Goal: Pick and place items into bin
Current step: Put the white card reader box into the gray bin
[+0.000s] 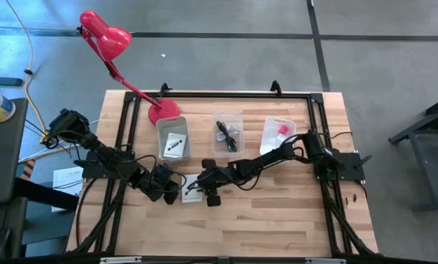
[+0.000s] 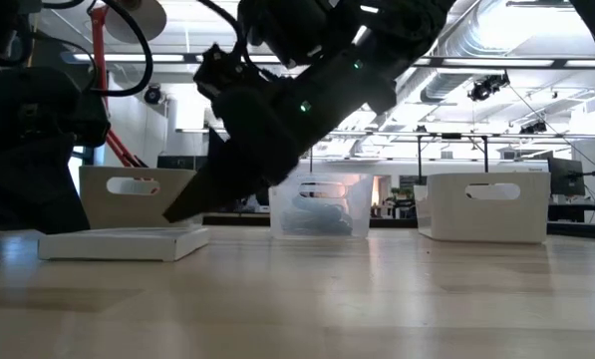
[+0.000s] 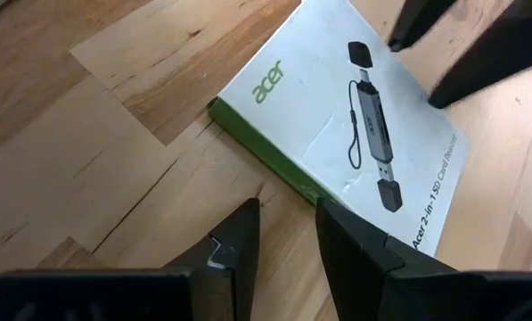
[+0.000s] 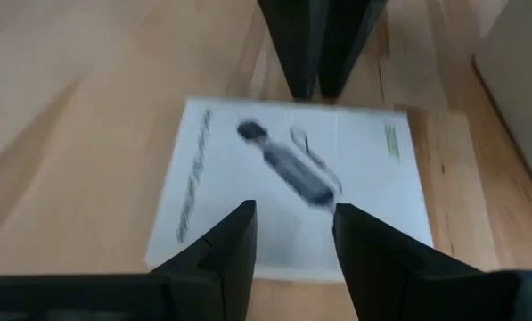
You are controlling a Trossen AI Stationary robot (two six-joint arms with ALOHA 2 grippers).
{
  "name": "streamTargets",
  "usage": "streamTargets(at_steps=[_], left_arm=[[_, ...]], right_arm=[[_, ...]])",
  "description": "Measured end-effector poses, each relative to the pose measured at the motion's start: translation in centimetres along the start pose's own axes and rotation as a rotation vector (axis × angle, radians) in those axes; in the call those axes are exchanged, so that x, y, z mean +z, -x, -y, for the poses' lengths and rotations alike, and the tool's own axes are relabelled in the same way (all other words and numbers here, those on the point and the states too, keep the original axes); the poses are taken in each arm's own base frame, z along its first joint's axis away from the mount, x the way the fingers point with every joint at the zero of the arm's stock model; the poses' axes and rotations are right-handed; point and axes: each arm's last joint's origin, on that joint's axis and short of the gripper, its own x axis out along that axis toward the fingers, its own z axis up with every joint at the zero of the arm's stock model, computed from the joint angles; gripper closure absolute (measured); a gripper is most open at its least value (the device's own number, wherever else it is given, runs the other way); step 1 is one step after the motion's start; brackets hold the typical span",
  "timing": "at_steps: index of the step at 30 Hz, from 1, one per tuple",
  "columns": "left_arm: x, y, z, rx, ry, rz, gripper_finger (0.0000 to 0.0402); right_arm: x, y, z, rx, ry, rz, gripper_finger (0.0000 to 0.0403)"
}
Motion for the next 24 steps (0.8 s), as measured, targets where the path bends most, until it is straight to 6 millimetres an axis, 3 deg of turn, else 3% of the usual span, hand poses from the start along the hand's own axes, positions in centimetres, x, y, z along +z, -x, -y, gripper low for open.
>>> streamTargets(at_steps=[24], left_arm=[[-0.01, 0.00, -0.08, 0.008, -0.011, 0.001, 0.0300]], right_arm=[[0.16, 0.58, -0.03, 0.009, 0.024, -0.034, 0.0261]])
